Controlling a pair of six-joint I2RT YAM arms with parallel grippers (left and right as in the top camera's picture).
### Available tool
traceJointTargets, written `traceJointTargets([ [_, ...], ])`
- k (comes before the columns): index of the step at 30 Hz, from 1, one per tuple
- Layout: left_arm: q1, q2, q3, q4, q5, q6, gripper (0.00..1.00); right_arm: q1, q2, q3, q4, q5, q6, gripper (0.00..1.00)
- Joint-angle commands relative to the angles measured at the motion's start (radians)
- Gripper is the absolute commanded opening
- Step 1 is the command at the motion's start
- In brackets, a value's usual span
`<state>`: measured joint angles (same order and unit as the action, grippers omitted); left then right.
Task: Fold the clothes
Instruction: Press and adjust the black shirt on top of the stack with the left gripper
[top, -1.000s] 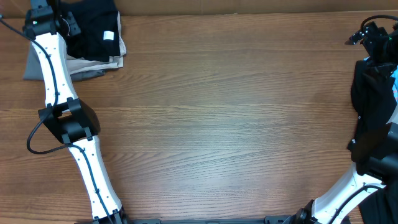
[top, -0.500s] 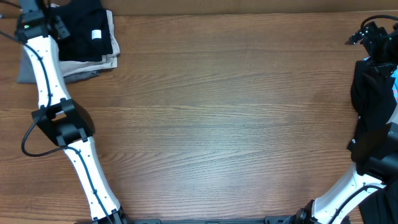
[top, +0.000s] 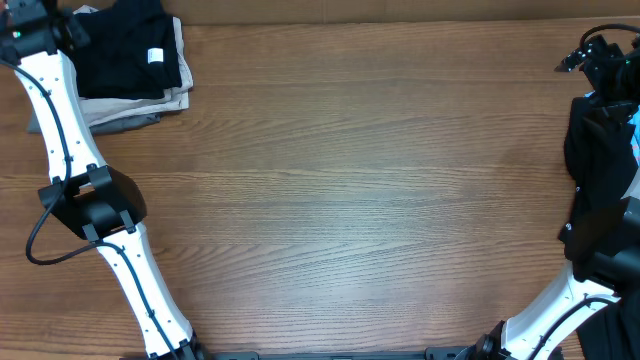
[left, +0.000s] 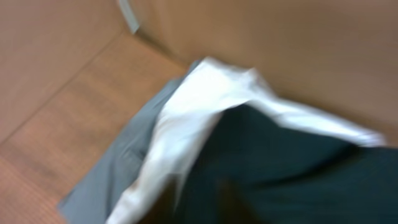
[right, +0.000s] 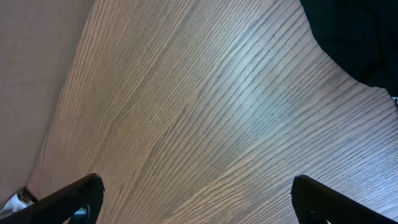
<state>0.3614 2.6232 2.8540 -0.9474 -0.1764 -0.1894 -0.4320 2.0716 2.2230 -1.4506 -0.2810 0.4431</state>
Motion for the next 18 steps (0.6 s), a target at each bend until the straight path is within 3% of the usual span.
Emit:
traceJointTargets([
  [1,-0.025,-0.028,0.002,0.024,0.115,-0.010,0.04,-0.001,-0.007,0.007,0.005,0.003,-0.010,1.00],
  [12,-0.083,0.144,0.001,0.159,0.171,-0.009,0.04,-0.001,-0.007,0.007,0.005,0.003,-0.010,1.00],
  [18,-0.093,0.212,-0.007,0.151,0.182,-0.014,0.04,-0.001,-0.007,0.007,0.005,0.003,-0.010,1.00],
])
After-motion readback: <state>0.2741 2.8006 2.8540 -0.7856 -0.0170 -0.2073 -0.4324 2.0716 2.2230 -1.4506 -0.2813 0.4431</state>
